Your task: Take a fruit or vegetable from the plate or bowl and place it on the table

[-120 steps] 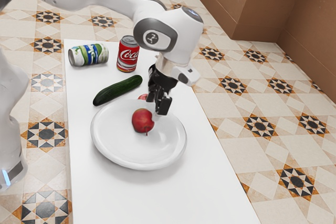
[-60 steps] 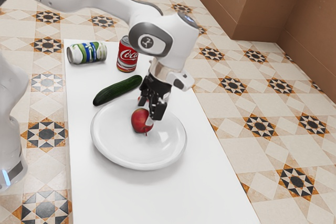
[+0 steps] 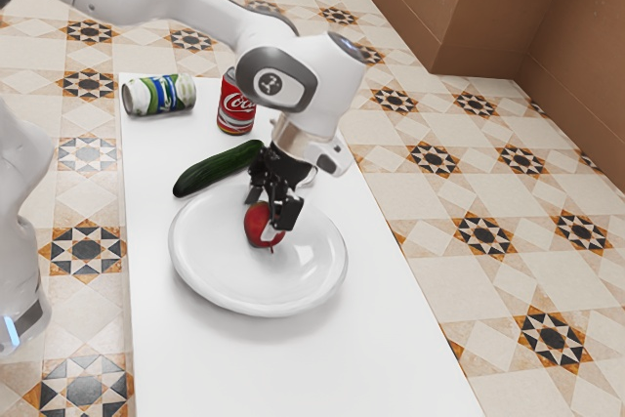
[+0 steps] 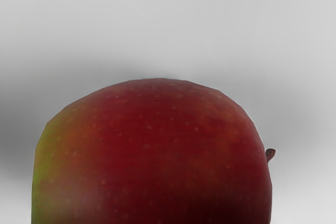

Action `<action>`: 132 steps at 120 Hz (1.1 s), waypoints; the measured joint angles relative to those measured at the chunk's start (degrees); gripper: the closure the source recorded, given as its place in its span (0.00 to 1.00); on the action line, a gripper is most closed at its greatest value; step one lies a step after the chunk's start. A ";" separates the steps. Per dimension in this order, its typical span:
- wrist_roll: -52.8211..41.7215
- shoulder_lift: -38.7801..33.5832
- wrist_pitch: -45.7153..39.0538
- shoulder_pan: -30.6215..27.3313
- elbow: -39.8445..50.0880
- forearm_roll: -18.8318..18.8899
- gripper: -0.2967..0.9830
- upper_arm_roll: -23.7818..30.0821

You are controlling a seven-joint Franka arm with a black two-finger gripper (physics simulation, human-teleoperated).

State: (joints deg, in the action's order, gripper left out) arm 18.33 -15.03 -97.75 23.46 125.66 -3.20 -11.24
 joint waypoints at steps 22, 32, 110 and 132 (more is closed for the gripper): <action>0.48 0.22 -1.51 0.00 -0.03 0.28 0.23 -0.01; 0.62 0.98 -2.56 0.00 -0.04 0.38 0.23 -0.01; 1.43 3.89 -6.27 0.01 0.77 0.45 0.36 -0.01; 2.03 3.45 -6.11 -0.05 0.27 0.85 0.39 1.05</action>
State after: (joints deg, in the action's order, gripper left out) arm 20.36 -11.58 -103.86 23.41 125.93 -2.35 -10.19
